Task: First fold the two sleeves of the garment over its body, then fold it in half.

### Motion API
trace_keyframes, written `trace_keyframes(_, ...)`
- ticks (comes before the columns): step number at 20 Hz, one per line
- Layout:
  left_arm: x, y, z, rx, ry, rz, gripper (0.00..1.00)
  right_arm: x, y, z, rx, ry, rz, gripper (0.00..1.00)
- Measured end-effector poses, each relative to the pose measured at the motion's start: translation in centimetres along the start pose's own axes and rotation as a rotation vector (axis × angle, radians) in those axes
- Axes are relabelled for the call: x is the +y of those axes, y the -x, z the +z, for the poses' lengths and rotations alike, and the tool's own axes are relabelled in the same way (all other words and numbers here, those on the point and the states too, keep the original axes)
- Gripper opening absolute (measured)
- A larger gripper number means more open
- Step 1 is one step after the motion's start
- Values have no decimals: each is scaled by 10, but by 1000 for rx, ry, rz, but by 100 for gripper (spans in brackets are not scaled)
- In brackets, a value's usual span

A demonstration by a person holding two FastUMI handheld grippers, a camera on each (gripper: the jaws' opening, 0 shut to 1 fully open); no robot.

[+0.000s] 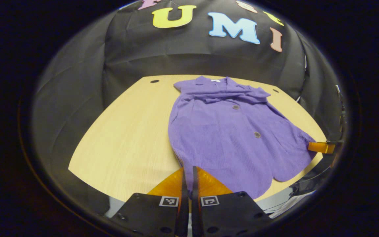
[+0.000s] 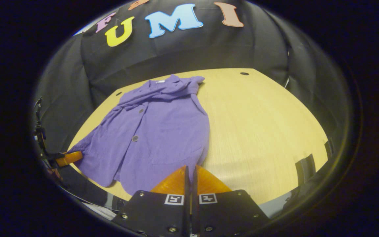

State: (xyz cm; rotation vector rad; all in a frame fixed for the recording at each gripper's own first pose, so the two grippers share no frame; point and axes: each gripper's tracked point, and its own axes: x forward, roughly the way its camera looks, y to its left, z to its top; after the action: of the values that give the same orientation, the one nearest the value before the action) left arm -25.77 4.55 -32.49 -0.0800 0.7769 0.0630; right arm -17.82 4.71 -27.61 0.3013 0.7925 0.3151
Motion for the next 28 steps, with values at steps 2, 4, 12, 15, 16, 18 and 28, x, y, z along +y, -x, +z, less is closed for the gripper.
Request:
trace_keyframes(2, -11, 6, 15, -25, 20, -2, 10, 1, 6, 18, -37, 0, 25, 2)
trace_keyframes(4, -19, 12, 33, -59, 48, -2, 10, 4, 12, 38, -73, 0, 62, 2)
trace_keyframes(12, -41, 28, 120, -194, 129, -29, 10, 27, 24, 117, -192, 32, 172, 2)
trace_keyframes(15, -50, 26, 161, -246, 117, -64, 10, 35, 21, 148, -239, 15, 187, 3)
trace_keyframes(16, -49, 27, 177, -266, 118, -76, 10, 37, 19, 160, -252, 4, 187, 2)
trace_keyframes(18, -51, 18, 209, -301, 135, -109, 10, 39, 13, 184, -279, -24, 186, 3)
trace_keyframes(28, -25, -68, 331, -346, 132, -203, 10, 46, -44, 290, -373, -84, 101, 2)
